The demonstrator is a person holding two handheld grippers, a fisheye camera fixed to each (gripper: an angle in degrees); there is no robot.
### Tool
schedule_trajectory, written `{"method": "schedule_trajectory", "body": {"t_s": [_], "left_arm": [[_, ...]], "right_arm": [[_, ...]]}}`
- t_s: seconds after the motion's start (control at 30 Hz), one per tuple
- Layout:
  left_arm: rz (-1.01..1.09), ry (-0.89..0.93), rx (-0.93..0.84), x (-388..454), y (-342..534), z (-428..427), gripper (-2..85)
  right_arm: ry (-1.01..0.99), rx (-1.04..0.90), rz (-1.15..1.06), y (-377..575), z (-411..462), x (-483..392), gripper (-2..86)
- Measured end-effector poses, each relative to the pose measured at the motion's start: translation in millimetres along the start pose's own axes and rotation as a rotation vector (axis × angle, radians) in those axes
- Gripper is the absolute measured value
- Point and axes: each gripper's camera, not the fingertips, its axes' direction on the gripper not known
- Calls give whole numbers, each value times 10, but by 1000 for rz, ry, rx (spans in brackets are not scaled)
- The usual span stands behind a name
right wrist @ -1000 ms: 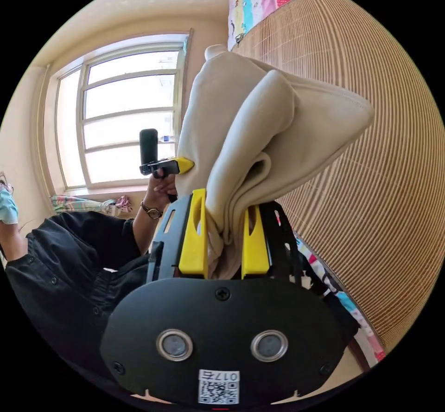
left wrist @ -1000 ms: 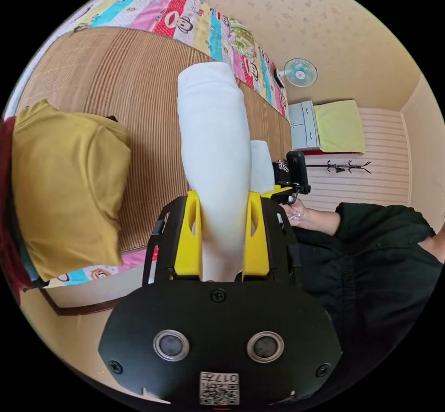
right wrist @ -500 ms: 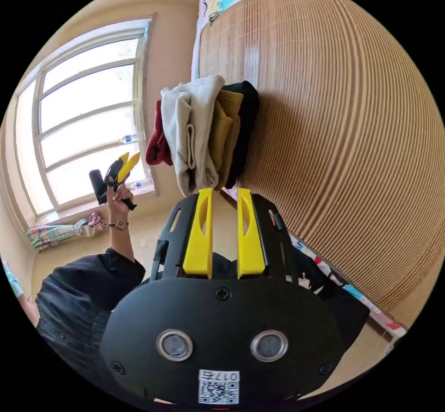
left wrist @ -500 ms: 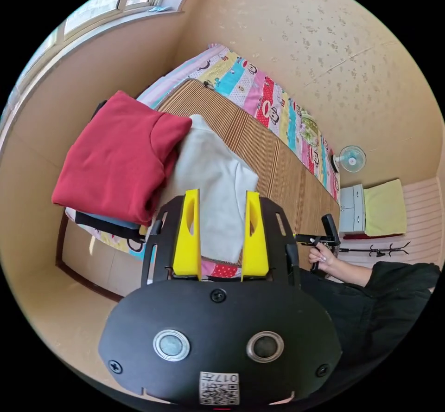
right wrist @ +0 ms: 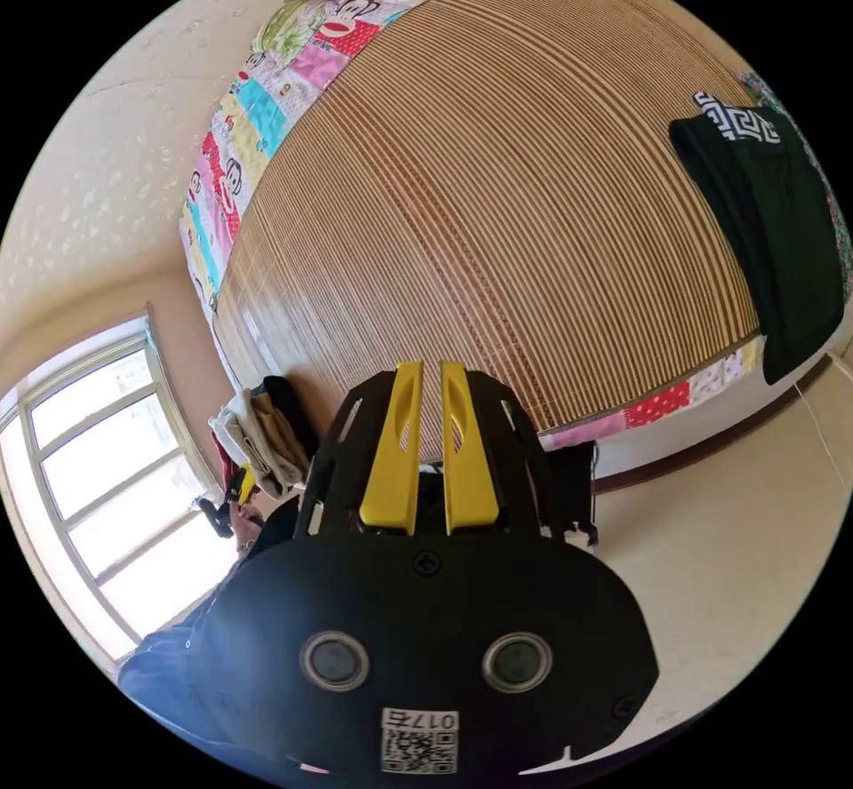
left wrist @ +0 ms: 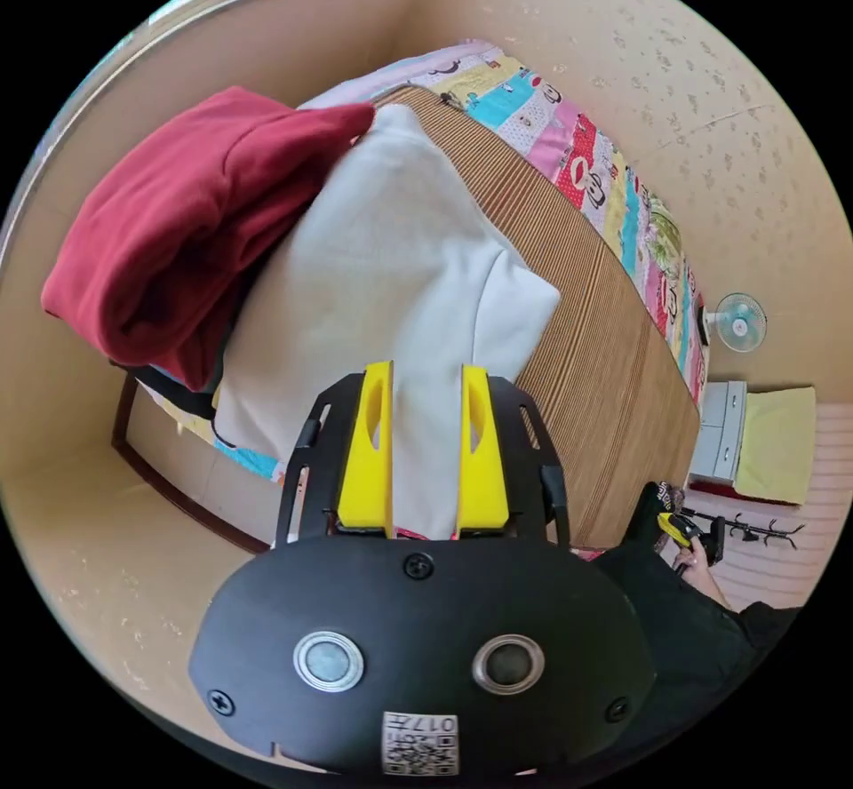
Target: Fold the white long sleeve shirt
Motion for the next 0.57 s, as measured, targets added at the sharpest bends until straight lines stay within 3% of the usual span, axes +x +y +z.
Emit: {"method": "schedule_trajectory", "body": {"t_s": [0.23, 0.43, 0.57], "left_arm": [[158, -75, 427, 1087, 578, -888, 71], [263, -117, 731, 2037, 1368, -1533, 2], [391, -77, 791, 2648, 1912, -1746, -3]], "right_arm": [[364, -25, 141, 265, -185, 650, 62], [455, -19, 246, 214, -511, 1151, 74], [480, 59, 214, -33, -908, 1287, 79]]}}
